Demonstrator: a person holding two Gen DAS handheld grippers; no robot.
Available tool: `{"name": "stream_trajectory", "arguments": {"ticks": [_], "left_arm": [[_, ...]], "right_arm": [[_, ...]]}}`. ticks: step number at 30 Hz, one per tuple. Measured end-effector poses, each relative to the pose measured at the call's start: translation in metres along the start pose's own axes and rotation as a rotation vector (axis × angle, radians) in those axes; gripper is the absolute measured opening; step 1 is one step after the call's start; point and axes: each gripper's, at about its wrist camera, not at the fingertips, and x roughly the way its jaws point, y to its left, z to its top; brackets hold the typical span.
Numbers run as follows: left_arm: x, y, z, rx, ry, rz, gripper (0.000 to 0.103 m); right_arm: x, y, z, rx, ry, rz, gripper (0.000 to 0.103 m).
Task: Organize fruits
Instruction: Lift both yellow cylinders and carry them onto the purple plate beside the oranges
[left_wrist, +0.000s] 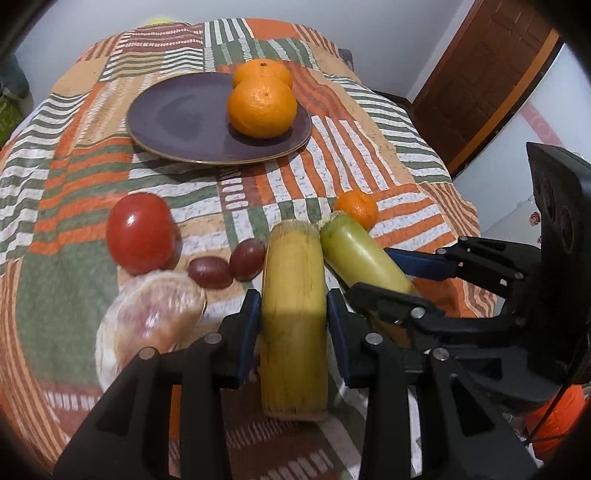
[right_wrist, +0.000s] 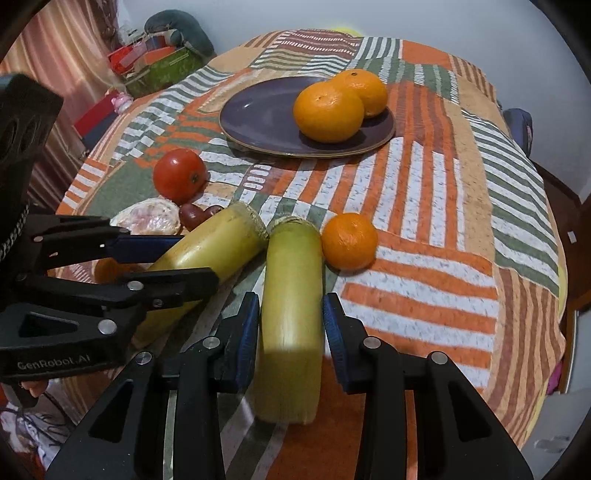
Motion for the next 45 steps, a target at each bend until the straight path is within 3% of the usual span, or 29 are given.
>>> {"name": "stream_trajectory", "arguments": {"ticks": [5, 11, 29, 37, 45], "left_arm": [[0.01, 0.009, 0.005, -0.056, 0.019, -0.062, 0.036], [0.002, 0.008, 0.004, -0.062, -0.012, -0.048, 0.036], [-0.112, 0.029, 0.011, -0.062, -0.31, 0.049, 0.036], [-0.133, 0.048, 0.03, -0.078, -0.389, 0.082, 0.036], [-0.131, 0.064, 0.054, -0.081, -0.413, 0.097, 0.036]], "right_arm": [[0.003, -0.008, 0.003, 0.026, -0.006, 0.036, 0.032], [-0.005, -0.005, 0.0, 0.03, -0.031, 0.013, 0.032], [-0.061, 0.012, 0.035, 0.028, -0.227, -0.013, 0.032], [-0.069, 0.016, 0.065, 0.038, -0.305, -0.01, 0.032], [-0.058, 0.016, 0.095, 0.053, -0.334, 0.008, 0.032]]}}
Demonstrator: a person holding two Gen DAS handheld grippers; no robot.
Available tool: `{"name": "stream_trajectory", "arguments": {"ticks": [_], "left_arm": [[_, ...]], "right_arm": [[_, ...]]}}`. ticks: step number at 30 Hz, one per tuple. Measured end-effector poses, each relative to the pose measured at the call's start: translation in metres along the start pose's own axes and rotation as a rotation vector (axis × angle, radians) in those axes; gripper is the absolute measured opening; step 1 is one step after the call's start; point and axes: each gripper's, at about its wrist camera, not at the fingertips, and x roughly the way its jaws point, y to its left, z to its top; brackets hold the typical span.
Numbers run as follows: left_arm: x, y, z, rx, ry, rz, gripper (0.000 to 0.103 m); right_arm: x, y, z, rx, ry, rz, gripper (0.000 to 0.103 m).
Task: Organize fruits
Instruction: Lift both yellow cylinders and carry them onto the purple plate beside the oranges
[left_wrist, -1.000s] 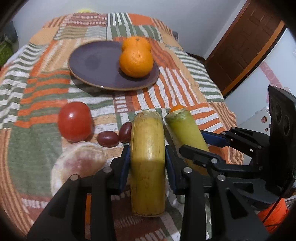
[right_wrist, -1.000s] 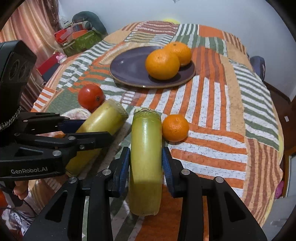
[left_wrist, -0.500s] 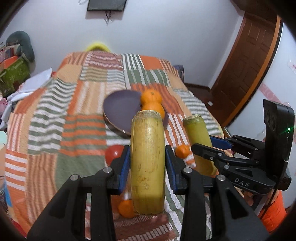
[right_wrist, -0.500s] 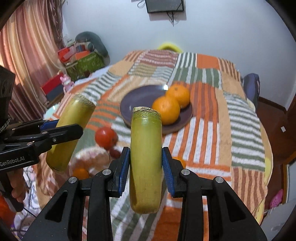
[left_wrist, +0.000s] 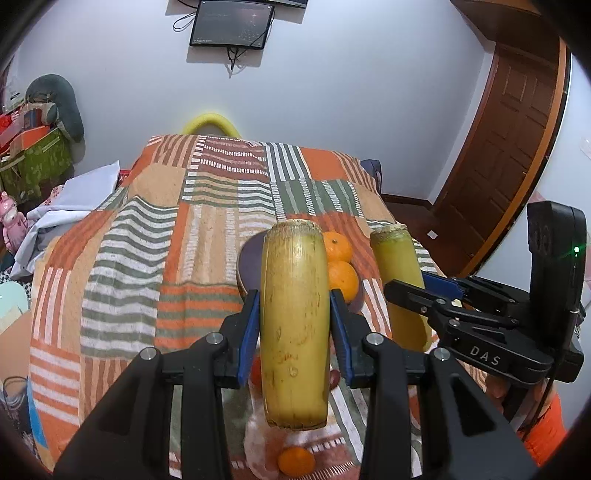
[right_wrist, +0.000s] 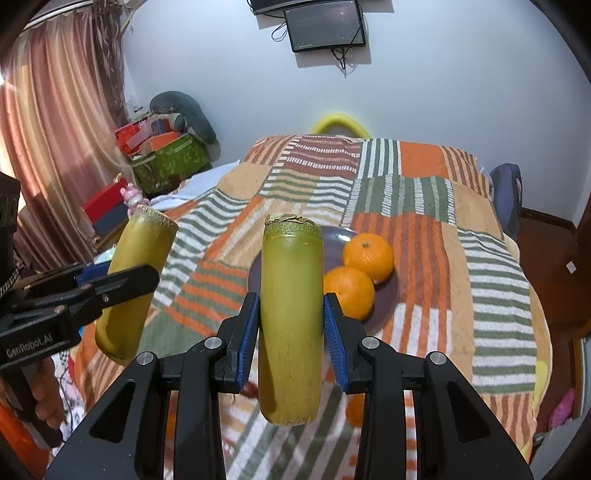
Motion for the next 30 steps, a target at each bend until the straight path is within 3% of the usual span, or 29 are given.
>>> {"name": "stream_trajectory", "arguments": {"ticks": [12, 21, 30], "left_arm": [[0.053, 0.018, 0.024, -0.011, 0.014, 0.001, 0.036], [0.097, 0.036, 0.035, -0.027, 0.053, 0.016, 0.036], [0.128, 0.048, 0.042, -0.051, 0.097, 0.024, 0.036]], "right_arm": [[0.054, -0.005, 0.027, 0.034, 0.018, 0.001, 0.032], [0.104, -0.018, 0.037, 0.096, 0.095, 0.003, 0.032], [0.124, -0.014, 0.04, 0.077, 0.151, -0.007, 0.032]]}}
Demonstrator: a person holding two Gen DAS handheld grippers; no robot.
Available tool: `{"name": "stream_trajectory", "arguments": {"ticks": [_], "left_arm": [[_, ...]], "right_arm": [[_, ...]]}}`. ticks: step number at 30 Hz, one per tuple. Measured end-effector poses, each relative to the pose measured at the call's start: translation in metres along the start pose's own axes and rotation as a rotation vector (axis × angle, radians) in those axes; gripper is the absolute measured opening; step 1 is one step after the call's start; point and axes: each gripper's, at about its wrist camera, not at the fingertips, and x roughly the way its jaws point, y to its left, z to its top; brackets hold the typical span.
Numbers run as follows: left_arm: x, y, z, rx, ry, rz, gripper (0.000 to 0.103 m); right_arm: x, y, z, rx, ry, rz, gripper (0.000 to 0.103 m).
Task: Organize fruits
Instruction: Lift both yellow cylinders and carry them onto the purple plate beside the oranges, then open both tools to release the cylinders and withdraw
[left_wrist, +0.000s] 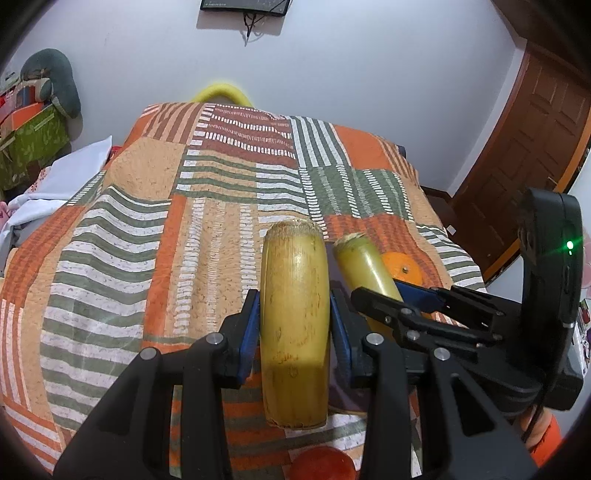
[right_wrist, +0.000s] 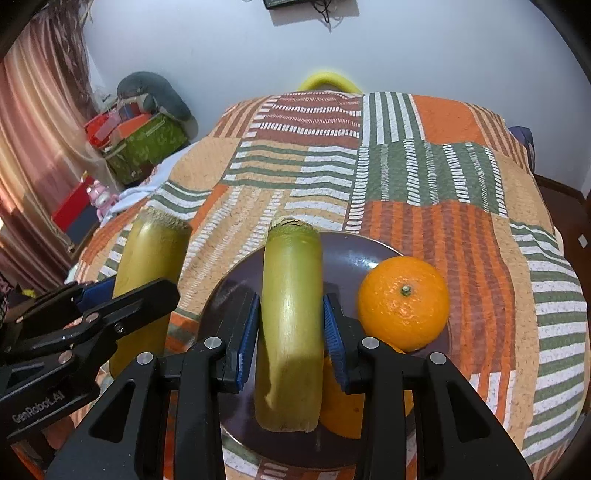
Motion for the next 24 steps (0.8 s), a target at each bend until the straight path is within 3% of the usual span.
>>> {"name": "stream_trajectory", "arguments": {"ticks": [11, 17, 24], "left_arm": [[0.03, -0.009, 0.002, 0.015, 0.05, 0.01, 0.036], [0.046, -0.014, 0.001, 0.004, 0.09, 0.018, 0.036], [0.018, -0.024, 0.003, 0.039, 0.034, 0.023, 0.036]], "right_arm": [[-0.03, -0.019, 0.002, 0.016, -0.057, -0.012, 0.032], [-0.047, -0.031, -0.007, -0.007, -0.076, -0.063, 0.032], [-0.061, -0.031, -0.02, -0.034, -0.083, -0.084, 0.033]]}}
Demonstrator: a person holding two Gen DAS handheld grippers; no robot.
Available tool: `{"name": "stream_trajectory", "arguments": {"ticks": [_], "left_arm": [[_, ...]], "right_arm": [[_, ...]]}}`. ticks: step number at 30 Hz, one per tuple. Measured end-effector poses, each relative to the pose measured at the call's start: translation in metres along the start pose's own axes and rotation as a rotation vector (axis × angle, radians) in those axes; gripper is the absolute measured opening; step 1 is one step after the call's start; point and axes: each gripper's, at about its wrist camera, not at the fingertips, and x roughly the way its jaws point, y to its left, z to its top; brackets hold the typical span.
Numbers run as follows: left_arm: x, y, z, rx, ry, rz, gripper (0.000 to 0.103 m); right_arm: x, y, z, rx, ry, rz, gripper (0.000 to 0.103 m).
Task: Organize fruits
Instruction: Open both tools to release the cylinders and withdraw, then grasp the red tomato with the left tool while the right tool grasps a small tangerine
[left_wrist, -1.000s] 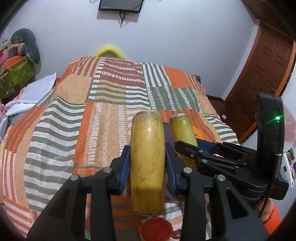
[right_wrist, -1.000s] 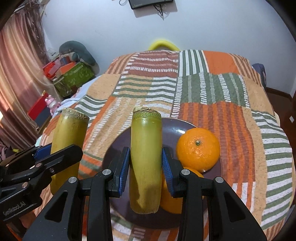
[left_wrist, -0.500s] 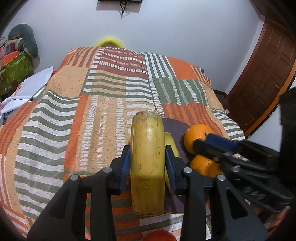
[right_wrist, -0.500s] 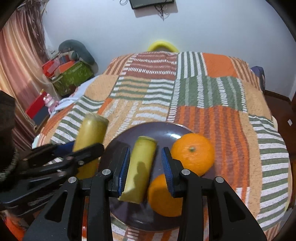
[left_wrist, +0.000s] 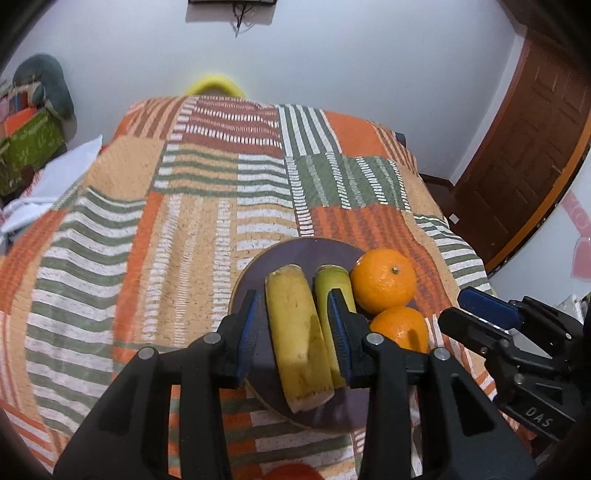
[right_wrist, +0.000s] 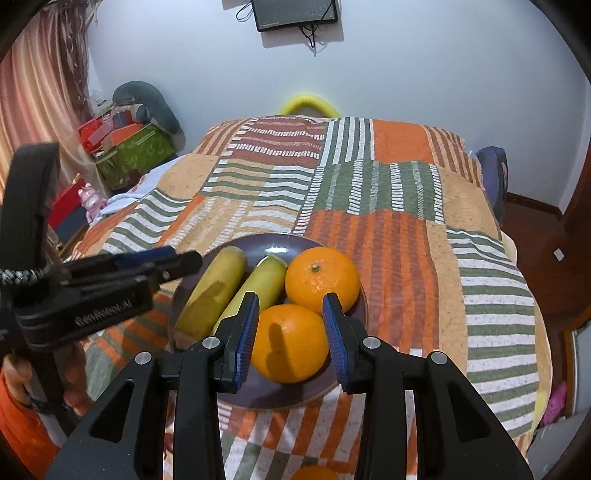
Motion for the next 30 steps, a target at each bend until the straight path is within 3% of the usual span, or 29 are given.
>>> {"name": "stream_trajectory", "arguments": {"ticks": [19, 24, 30], "left_arm": [[-0.097, -0.017, -0.042, 0.045, -0.052, 0.01, 0.037], [-0.114, -0.017, -0.055, 0.052, -0.054, 0.023, 0.047], [-0.119, -0.012, -0.076, 0.045, -0.021, 0.029, 0.05]], "right_arm": [[-0.055, 0.013, -0.037, -0.03, -0.016, -0.037, 0.041], [-0.068, 0.016, -0.049, -0.047, -0.017, -0.056, 0.051], [-0.072, 0.014, -0.068, -0.038, 0.009, -0.063, 0.051]]}}
